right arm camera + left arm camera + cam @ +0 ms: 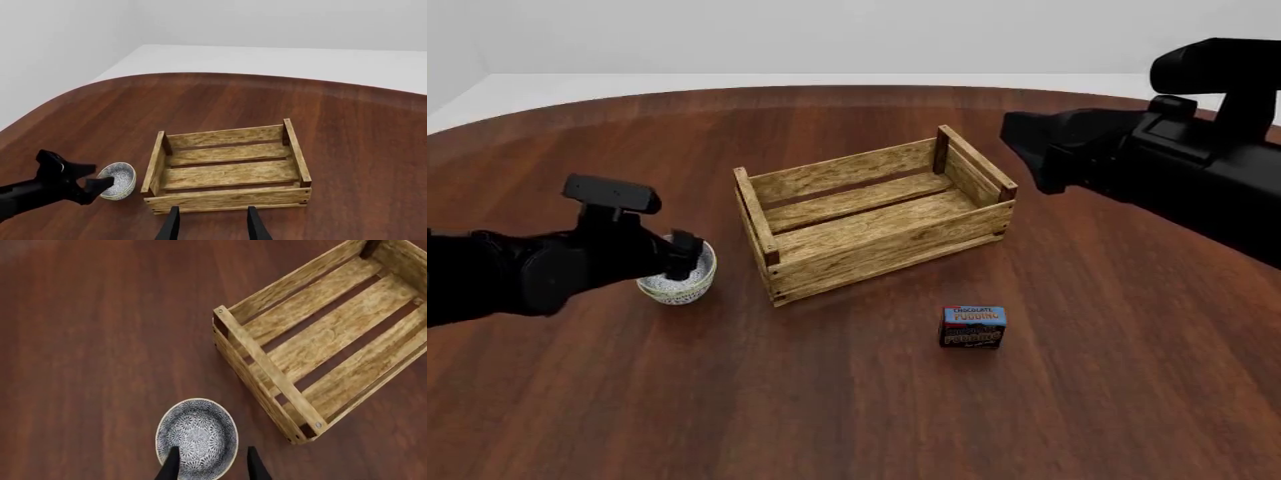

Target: Stack the right bowl on the left bowl and place them in the tray.

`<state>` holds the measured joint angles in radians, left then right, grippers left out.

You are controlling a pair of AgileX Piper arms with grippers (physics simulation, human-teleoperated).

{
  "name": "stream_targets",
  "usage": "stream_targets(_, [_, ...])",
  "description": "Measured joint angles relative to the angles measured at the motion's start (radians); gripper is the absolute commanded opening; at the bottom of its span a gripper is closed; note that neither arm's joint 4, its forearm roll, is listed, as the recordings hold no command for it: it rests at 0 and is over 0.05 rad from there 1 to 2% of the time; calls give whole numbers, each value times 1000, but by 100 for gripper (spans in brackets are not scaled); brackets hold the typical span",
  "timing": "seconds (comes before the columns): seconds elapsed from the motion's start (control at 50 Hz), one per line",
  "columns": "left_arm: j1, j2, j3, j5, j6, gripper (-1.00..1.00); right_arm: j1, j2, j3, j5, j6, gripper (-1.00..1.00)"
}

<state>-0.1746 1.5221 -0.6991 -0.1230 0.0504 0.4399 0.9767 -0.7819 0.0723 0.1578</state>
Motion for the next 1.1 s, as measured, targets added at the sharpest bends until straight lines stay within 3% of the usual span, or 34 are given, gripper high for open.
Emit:
stream_targets(0.92, [-27,278,-23,-137,1,100,0,1,1,-1,1,100])
stream_targets(0.94, [-27,282,-23,-137,0,-100,0,2,1,-1,1,100])
stream_targets(1.1, [-31,288,-37,-146,-7,-100,0,3,1,-2,1,100])
